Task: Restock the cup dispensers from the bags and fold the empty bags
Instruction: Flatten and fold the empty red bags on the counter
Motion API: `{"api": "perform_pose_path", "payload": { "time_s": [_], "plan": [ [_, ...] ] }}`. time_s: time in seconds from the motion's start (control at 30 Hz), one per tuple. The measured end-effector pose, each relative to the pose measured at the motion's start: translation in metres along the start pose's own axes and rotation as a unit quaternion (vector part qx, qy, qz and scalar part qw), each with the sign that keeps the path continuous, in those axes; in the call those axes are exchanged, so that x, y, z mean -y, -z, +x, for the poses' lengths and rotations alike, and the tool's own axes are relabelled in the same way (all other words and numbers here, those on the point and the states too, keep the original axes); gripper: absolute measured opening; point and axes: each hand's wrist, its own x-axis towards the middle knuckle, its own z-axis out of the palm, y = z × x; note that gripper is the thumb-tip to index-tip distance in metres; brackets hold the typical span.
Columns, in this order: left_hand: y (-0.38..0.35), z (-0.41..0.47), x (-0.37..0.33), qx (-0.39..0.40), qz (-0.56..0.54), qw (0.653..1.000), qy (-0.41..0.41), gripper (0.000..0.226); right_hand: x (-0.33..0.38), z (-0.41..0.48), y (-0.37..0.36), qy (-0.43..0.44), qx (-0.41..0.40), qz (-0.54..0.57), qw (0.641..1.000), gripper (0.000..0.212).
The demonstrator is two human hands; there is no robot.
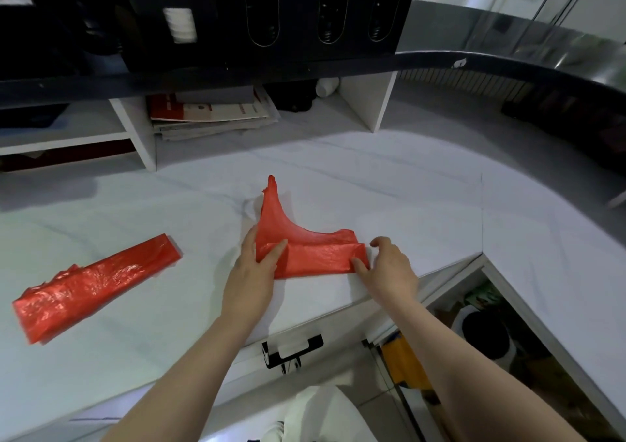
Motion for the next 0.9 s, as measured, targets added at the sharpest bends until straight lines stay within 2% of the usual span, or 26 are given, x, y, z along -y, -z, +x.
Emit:
{"api": "perform_pose_path", "payload": {
  "time_s": [0.07, 0.1, 0.17, 0.23, 0.27, 0.33, 0.5, 0.6, 0.7, 0.83, 0.9],
  "plan": [
    [-0.002, -0.002, 0.003, 0.006, 0.045, 0.999, 0.020, 0.048, 0.001, -0.003, -0.002, 0.036, -0.015, -0.023, 0.999, 0.053],
    [-0.005, -0.004, 0.004, 0.013, 0.076, 0.997, 0.007, 0.051, 0.003, -0.006, -0.003, 0.083, -0.029, -0.039, 0.995, 0.052],
    [-0.008, -0.005, 0.008, 0.010, 0.168, 0.983, -0.073, 0.054, 0.008, -0.011, -0.005, 0.228, -0.030, -0.088, 0.969, 0.054],
    [-0.007, -0.002, 0.009, 0.053, 0.230, 0.965, -0.115, 0.052, 0.012, -0.014, -0.009, 0.337, 0.027, -0.137, 0.931, 0.060],
    [-0.009, 0.001, 0.010, 0.086, 0.236, 0.961, -0.119, 0.055, 0.013, -0.015, -0.012, 0.353, 0.064, -0.157, 0.920, 0.063],
    [-0.008, 0.004, 0.016, 0.163, 0.206, 0.961, -0.083, 0.055, 0.010, -0.011, -0.017, 0.339, 0.120, -0.159, 0.919, 0.065],
    [0.002, -0.001, 0.023, 0.223, 0.144, 0.962, -0.067, 0.068, 0.009, -0.002, -0.017, 0.327, 0.159, -0.130, 0.922, 0.066],
    [0.004, 0.003, 0.023, 0.225, 0.135, 0.963, -0.064, 0.071, 0.014, 0.000, -0.012, 0.322, 0.146, -0.116, 0.928, 0.062],
    [0.008, 0.000, 0.023, 0.198, 0.080, 0.975, -0.064, 0.070, 0.017, -0.003, -0.006, 0.325, 0.081, -0.110, 0.936, 0.051],
    [0.020, -0.011, 0.025, 0.147, 0.033, 0.986, -0.076, 0.056, 0.011, -0.007, 0.001, 0.324, 0.085, -0.097, 0.937, 0.058],
    [0.024, -0.013, 0.027, 0.149, 0.035, 0.984, -0.091, 0.048, 0.006, -0.006, 0.004, 0.332, 0.081, -0.076, 0.937, 0.050]
  ]
}}
